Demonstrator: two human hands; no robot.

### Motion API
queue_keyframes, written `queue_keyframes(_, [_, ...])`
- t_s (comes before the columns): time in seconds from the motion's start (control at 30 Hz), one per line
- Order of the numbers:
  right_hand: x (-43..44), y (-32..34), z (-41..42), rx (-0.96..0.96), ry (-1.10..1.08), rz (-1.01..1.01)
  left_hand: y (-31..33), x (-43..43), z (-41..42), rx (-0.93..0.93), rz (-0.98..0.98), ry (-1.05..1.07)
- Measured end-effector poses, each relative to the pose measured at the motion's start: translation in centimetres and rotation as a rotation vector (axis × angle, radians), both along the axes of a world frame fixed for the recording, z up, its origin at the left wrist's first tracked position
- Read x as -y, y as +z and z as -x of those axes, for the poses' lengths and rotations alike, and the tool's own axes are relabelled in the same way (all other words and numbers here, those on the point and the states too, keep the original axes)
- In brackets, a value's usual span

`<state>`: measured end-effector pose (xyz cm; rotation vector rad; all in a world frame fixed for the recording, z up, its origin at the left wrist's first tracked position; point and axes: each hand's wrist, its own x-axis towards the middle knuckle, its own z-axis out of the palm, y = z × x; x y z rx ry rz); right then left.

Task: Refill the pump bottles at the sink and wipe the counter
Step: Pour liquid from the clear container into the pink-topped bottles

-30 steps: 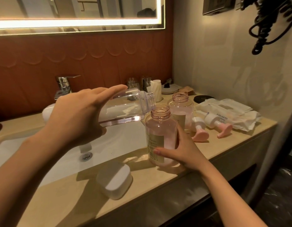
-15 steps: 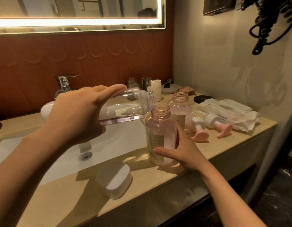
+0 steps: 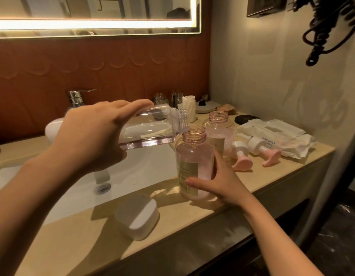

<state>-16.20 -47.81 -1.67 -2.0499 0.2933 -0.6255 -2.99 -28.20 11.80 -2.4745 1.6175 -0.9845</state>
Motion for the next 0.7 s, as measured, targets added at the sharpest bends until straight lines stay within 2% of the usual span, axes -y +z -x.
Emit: queue_keyframes(0.7, [0.06,-0.07,-0.09,0.018,0.003,-0.012,0.17,-0.02,0.32,0.014,-0.007,0.022])
